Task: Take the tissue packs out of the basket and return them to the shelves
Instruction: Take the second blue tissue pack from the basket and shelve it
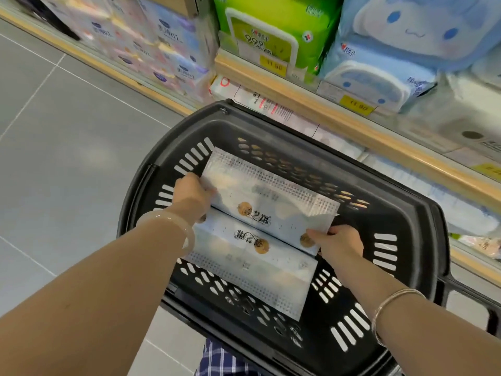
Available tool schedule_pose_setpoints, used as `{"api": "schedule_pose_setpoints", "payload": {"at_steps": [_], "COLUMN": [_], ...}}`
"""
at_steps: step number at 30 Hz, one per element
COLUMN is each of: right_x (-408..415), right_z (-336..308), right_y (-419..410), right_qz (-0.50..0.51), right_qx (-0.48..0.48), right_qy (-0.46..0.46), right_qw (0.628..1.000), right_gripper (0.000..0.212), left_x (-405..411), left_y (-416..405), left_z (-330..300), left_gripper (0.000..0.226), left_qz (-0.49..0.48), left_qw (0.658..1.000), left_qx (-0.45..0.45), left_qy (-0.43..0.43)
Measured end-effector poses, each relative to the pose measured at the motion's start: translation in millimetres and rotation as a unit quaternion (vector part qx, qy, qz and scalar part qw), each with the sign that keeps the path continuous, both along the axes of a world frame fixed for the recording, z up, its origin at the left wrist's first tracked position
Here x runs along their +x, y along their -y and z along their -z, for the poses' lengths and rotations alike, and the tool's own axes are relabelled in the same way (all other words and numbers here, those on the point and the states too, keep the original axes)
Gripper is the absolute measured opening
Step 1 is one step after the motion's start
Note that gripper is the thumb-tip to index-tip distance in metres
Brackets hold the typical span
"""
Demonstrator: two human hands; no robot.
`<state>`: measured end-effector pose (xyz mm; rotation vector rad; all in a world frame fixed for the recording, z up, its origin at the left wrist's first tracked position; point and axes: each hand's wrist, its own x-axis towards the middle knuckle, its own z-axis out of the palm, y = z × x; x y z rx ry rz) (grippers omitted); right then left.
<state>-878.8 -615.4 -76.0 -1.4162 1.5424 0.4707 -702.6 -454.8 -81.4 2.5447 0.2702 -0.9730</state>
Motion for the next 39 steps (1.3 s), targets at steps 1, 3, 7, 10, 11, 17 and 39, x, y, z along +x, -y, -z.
{"api": "schedule_pose_setpoints", "payload": {"at_steps": [1, 3, 7, 10, 11, 17, 39], "right_x": [-2.2, -4.6, -8.0, -12.2, -14.6, -22.8, 117.4], "right_z": [3.5, 6.5, 6.8, 6.0, 6.5, -13.4, -456.9], "right_y": [1.2, 0.7, -2.9, -3.5, -2.9, -5.3, -21.3], "right_qz": [0.013, 0.026, 0.022, 0.022, 0.014, -0.003, -0.039], "right_qx": [0.002, -0.005, -0.008, 0.017, 0.019, -0.022, -0.402], "right_qy": [0.005, 0.016, 0.027, 0.028, 0.027, 0.046, 0.313], "right_qw": [1.000, 1.000, 0.999, 0.999, 0.999, 0.999, 0.860], "right_gripper": [0.025, 0.021, 0.019, 0.019, 0.017, 0.022, 0.034], "left_x": [1.0, 3.3, 6.1, 10.3, 10.6, -4.4, 86.1], "left_y": [-1.1, -3.6, -5.1, -12.9, -16.1, -27.1, -26.9], "left_z": [1.5, 3.0, 1.9, 4.0, 4.7, -10.3, -454.7], "left_gripper": [0.028, 0.022, 0.021, 0.024, 0.030, 0.038, 0.034], "left_qz": [0.001, 0.007, 0.020, -0.014, -0.022, -0.073, -0.250], "left_qw": [1.000, 0.998, 0.998, 0.998, 0.997, 0.988, 0.863], "left_qx": [-0.009, -0.039, -0.056, -0.064, -0.076, -0.136, -0.258], "left_qy": [0.018, 0.050, 0.028, 0.000, -0.001, 0.015, 0.356]}}
